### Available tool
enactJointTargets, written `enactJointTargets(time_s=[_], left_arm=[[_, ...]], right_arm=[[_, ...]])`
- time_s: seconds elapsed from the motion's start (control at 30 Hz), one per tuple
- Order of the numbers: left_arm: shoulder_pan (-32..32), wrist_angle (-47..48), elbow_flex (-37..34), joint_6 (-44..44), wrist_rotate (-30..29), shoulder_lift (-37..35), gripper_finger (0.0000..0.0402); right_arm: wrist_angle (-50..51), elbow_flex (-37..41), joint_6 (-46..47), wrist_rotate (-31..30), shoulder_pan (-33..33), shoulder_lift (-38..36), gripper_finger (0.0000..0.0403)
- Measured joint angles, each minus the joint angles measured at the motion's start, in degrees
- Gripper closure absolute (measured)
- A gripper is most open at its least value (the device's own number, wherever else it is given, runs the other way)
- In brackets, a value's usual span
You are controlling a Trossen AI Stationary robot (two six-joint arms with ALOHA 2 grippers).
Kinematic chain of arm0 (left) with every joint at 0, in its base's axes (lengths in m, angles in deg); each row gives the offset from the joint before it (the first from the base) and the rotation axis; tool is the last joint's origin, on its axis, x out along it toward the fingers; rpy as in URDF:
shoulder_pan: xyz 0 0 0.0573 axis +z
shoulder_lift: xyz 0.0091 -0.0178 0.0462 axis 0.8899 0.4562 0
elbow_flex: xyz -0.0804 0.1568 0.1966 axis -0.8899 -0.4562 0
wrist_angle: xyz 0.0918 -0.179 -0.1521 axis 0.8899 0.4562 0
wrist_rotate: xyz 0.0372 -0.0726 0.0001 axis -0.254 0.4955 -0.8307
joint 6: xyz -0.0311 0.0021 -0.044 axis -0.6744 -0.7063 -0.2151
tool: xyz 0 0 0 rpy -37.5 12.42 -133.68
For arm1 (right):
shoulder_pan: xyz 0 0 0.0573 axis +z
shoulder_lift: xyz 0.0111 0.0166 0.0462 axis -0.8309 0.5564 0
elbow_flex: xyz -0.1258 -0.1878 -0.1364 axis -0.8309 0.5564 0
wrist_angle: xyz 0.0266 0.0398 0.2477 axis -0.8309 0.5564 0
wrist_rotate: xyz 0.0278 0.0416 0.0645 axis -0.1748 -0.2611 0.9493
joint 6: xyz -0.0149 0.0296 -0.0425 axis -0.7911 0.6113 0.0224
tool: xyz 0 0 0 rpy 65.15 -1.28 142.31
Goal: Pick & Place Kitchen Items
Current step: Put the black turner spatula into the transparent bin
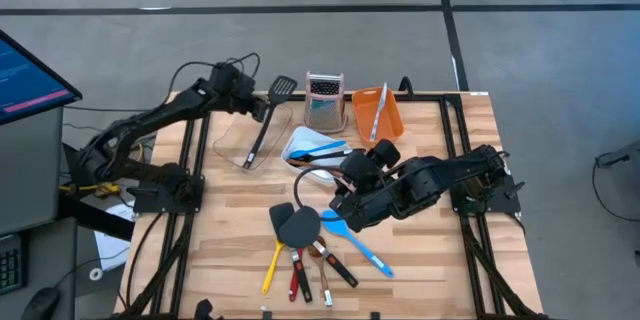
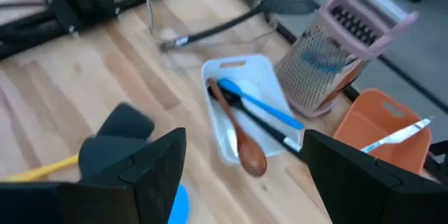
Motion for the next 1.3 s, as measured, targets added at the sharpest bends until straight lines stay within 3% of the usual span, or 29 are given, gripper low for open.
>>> enactJointTargets(time_s=[0.13, 0.33, 0.53, 0.8, 0.97, 1.3], left_arm=[[-0.01, -0.04, 0.00, 1.07, 3.90, -7.10, 0.0321], [-2.27, 0.12, 0.00, -1.52, 15.49, -17.70, 0.0364], [-9.53, 0.15, 0.00, -3.47, 17.80, -27.05, 0.0397], [-22.11, 0.15, 0.00, -8.46, 17.78, -33.88, 0.0399], [-29.90, 0.12, 0.00, -10.84, 17.56, -34.54, 0.0399], [-45.98, 0.14, 0.00, -9.46, 1.14, -34.50, 0.0399]], right_arm=[[0.09, 0.00, -0.10, 4.07, 0.00, 0.00, 0.0122], [0.05, 0.00, -0.13, 9.55, 0.00, 0.00, 0.0122], [-0.65, 0.00, -1.88, 12.06, 0.00, 0.00, 0.0122], [-8.34, 0.00, -10.30, 12.62, 0.00, 0.00, 0.0122], [-9.82, 0.00, -10.46, 13.52, 0.00, 0.01, 0.0122], [-9.87, 0.00, -2.09, 15.60, 1.04, 0.00, 0.0122]])
